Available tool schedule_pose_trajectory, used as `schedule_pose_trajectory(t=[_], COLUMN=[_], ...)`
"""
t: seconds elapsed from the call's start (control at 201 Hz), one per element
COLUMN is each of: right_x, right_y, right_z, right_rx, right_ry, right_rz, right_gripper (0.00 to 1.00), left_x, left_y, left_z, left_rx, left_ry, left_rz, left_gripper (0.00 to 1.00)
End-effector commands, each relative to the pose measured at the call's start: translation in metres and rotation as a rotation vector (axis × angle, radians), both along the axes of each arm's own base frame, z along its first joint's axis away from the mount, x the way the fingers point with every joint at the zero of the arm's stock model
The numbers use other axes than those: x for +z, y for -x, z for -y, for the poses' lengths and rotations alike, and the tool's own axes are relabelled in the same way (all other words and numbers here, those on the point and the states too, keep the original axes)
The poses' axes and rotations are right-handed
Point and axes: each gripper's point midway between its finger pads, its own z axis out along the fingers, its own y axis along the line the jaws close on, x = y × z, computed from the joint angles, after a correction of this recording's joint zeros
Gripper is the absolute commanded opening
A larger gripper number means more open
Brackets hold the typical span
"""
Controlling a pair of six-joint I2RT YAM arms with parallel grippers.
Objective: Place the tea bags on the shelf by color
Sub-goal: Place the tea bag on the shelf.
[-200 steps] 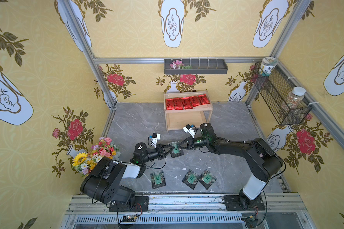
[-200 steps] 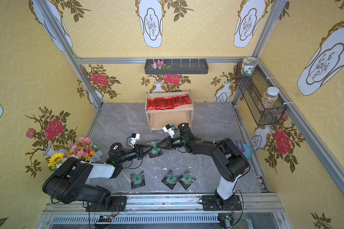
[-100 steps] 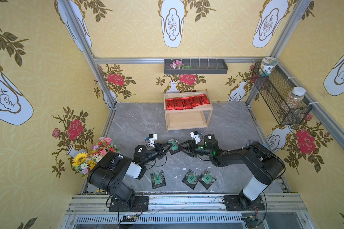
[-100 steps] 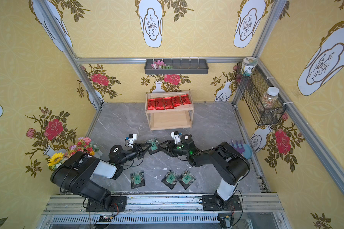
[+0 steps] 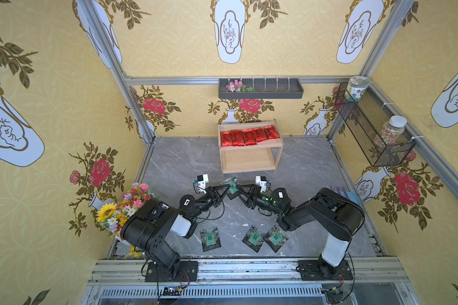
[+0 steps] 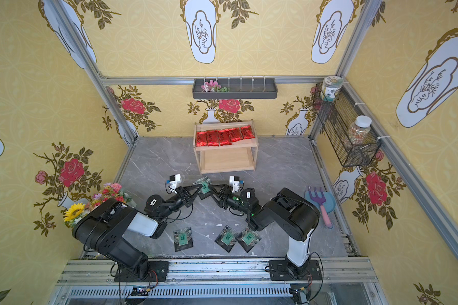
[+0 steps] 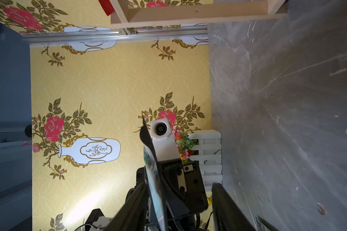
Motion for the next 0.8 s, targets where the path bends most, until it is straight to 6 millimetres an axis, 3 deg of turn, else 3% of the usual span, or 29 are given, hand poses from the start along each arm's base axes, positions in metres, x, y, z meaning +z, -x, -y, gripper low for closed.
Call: schedule_pose_trajectory(t=[0.0,0.314,0.478,0.627,0.792], right_x=[0.018,0.028,0.022,0.012,0.0], right_y=[-0.002,0.003,0.004,-0.006,-0.032], right_z=[-0.002,-0.011,-0.009,-0.005,-0.002], right_rx=[-0.007,0.015,0.009,-0.023,-0.098], right_ry=[-0.055,-0.073,-0.063,-0.041,-0.003], right_rz=[0.038,0.057,0.049,0.045,0.057], right_gripper=[0.48,0.31,0.12,0.03,0.0], left_x=[0.008,0.012,0.013,0.018,0.014], left_y=[-0.001,-0.004,-0.003,0.002,0.003], left_z=[-0.002,-0.004,-0.005,-0.013,-0.031], left_rx=[0.016,0.036,0.04,0.066,0.108], left_ry=[0.006,0.006,0.004,-0.005,-0.075], left_rz=[0.049,0.065,0.075,0.105,0.1], left_gripper=[0.05,0.06,0.1,0.4,0.55])
